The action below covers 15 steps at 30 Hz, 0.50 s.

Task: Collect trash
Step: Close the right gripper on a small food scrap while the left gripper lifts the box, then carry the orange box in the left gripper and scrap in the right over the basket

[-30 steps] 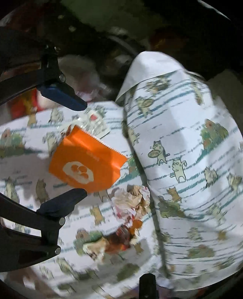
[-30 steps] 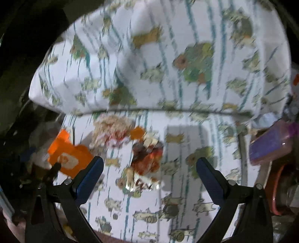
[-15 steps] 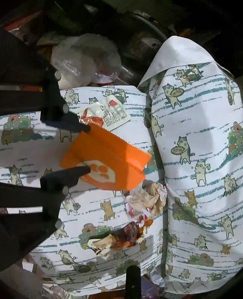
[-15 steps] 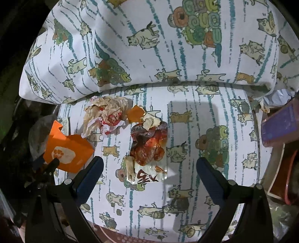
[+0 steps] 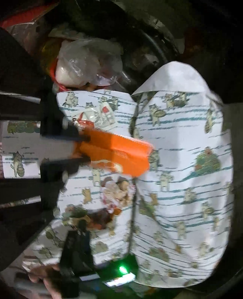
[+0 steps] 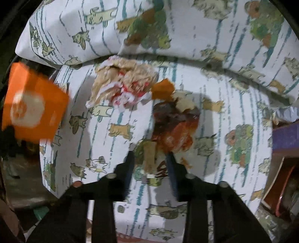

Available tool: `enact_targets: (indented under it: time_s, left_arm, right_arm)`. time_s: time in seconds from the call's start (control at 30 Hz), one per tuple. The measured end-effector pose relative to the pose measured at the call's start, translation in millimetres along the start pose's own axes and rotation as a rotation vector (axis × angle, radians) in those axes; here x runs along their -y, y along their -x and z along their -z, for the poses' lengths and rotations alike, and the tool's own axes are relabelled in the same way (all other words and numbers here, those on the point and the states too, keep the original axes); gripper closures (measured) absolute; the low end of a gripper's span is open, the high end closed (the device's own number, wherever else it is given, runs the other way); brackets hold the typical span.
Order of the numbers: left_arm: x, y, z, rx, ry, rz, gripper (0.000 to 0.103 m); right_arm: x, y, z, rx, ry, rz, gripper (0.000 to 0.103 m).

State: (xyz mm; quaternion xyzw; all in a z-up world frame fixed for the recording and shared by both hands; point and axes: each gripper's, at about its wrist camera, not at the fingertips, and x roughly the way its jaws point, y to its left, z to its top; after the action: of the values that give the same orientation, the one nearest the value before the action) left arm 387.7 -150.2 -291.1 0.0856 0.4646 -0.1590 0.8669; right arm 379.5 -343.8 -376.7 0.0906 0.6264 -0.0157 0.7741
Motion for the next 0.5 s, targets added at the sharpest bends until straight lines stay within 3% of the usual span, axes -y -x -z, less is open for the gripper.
enact_targets:
  time_s: [0.07, 0.27, 0.5]
  left_arm:
    - [-6.9, 8.7, -3.7, 0.036, 0.033, 0.008, 0.096]
    - [-21.7, 19.3, -7.9, 0.057, 0.074, 0.046, 0.099]
    - [-28.4, 28.2, -4.9, 0.064, 0.096, 0.122, 0.099]
  right_arm:
    - [-2.1, -3.7, 0.7, -0.002, -0.002, -0.017, 0.079]
    - [-5.6, -18.0, 4.3, -0.015, 0.024, 0.060, 0.098]
    - [-5.4, -12.1, 9.0, -0.001, 0.018, 0.039, 0.099]
